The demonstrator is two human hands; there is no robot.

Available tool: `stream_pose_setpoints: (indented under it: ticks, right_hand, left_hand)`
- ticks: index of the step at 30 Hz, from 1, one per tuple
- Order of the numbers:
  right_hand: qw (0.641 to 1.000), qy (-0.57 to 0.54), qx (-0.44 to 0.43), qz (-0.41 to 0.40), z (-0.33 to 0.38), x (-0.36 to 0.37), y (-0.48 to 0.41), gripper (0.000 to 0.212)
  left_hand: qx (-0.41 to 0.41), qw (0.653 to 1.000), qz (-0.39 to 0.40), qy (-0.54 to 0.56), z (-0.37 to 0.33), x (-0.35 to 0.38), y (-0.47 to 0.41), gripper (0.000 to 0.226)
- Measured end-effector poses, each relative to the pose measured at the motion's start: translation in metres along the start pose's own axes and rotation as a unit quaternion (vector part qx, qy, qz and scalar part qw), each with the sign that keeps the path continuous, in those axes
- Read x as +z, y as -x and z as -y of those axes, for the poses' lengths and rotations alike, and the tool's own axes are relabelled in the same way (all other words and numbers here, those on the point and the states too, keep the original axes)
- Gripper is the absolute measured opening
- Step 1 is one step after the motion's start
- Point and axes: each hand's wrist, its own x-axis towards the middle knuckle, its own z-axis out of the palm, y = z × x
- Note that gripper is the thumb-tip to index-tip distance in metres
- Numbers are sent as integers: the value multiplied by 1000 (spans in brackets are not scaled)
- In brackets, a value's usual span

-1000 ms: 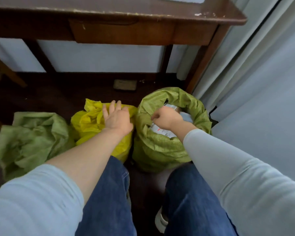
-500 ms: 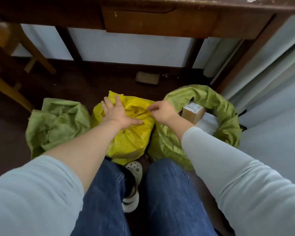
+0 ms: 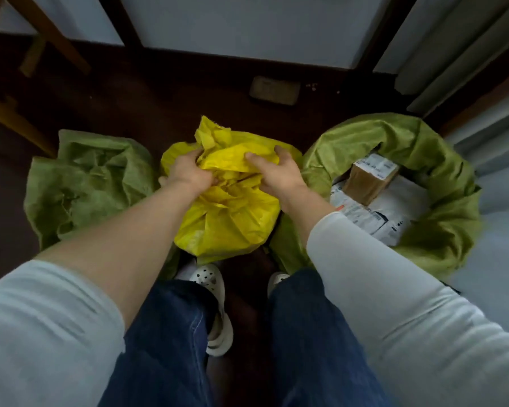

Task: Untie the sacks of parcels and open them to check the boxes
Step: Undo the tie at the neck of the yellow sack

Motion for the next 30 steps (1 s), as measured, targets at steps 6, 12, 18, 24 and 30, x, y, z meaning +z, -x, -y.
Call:
stream_pose_setpoints:
  ticks: [6, 12, 18, 24, 30]
  right_hand:
    - [985, -156, 62, -42, 3, 16, -7, 70]
    - [997, -23, -17, -76, -5, 4, -11, 45]
    - [984, -164, 65, -26, -4, -13, -4, 20]
    - [997, 16, -11, 77, -11, -18, -2, 83]
    - [971, 142, -82, 173, -11, -29, 4, 17]
  left_hand:
    - [205, 971, 111, -46, 14, 11, 20, 82]
    - [58, 940, 131, 310, 14, 15, 40, 55]
    - [240, 958, 85, 134, 10, 23, 27, 113]
    - [415, 910, -4, -2, 26, 44, 42, 28]
    - [138, 953, 45, 265, 16, 28, 64, 22]
